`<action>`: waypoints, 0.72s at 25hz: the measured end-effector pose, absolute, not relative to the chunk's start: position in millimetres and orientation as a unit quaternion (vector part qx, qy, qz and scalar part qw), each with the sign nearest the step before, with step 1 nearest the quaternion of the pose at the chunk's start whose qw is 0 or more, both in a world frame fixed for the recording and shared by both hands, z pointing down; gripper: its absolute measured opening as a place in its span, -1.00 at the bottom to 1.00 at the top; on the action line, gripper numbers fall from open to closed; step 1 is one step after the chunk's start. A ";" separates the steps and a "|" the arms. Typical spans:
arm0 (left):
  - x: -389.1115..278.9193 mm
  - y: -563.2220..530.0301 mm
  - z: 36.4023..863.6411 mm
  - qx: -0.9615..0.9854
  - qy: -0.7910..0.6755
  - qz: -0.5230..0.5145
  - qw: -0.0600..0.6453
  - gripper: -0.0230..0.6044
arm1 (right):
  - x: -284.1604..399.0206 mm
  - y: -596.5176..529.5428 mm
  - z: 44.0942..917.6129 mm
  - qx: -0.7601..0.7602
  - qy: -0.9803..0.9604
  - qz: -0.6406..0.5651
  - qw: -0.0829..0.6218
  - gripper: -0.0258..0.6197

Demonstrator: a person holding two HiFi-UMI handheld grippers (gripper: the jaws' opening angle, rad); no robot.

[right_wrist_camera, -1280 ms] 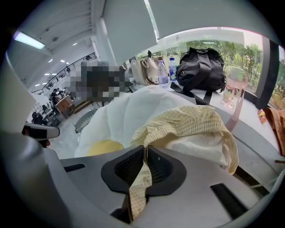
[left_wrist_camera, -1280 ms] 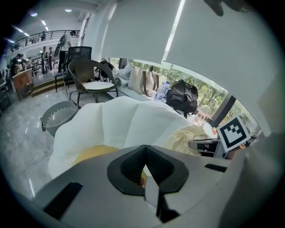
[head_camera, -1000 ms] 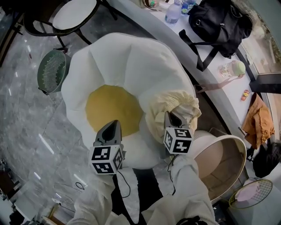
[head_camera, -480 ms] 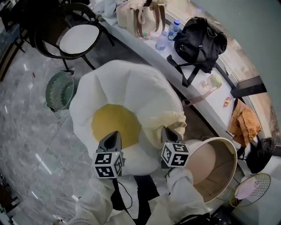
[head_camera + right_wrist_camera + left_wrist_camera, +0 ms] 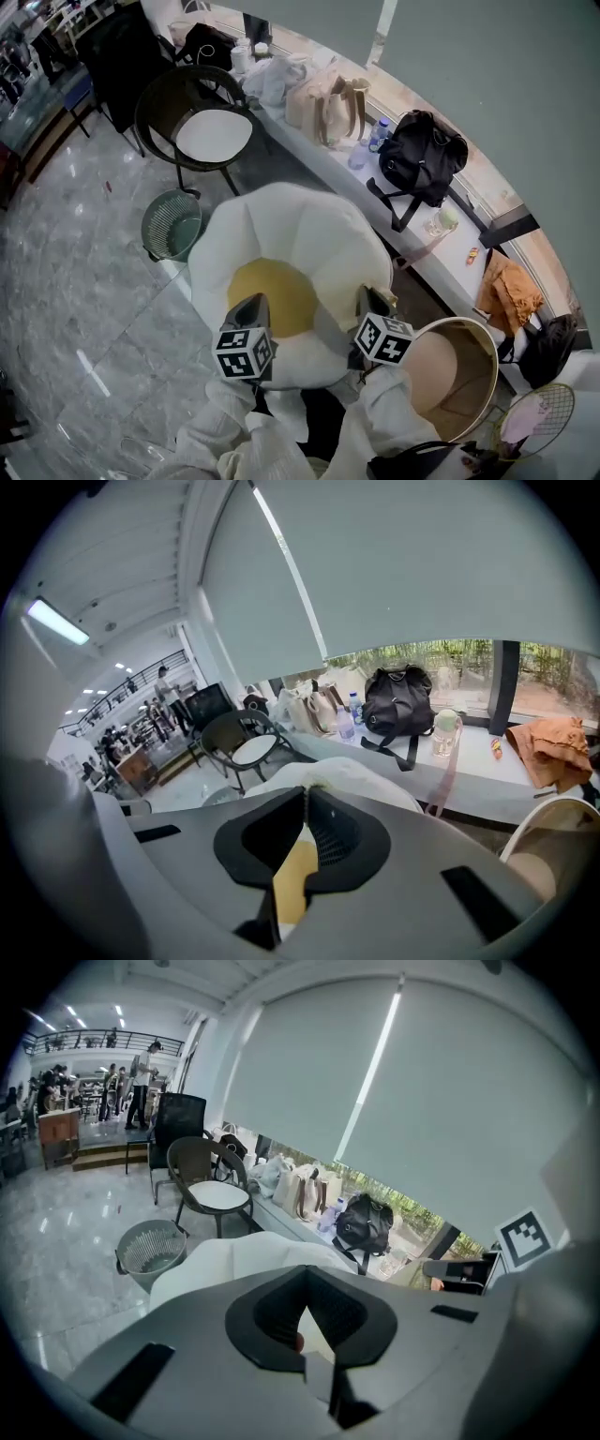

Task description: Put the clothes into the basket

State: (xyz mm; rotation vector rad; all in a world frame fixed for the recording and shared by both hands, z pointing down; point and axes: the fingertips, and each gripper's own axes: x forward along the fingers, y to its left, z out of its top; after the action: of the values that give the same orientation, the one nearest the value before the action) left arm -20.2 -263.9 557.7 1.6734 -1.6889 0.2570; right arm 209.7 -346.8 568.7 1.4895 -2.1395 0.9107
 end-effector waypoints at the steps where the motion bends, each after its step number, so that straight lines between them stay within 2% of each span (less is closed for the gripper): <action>1: -25.0 -261.6 549.4 0.649 -0.661 0.095 0.363 -0.91 | 208.2 -345.2 557.7 0.531 -0.761 0.326 0.182 -0.82; 9: -67.2 -228.7 498.5 0.613 -0.713 0.065 0.335 -0.91 | 152.1 -342.9 459.8 0.467 -0.826 0.296 0.107 -0.82; 18: -149.4 -201.1 482.6 0.573 -0.752 0.025 0.325 -0.91 | 37.9 -347.0 425.5 0.407 -0.868 0.262 0.108 -0.82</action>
State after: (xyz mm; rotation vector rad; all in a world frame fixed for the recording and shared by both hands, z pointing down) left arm -149.4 -201.1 482.6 1.5028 -1.9712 0.0642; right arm 37.9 -347.0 425.5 1.1977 -2.5556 0.7718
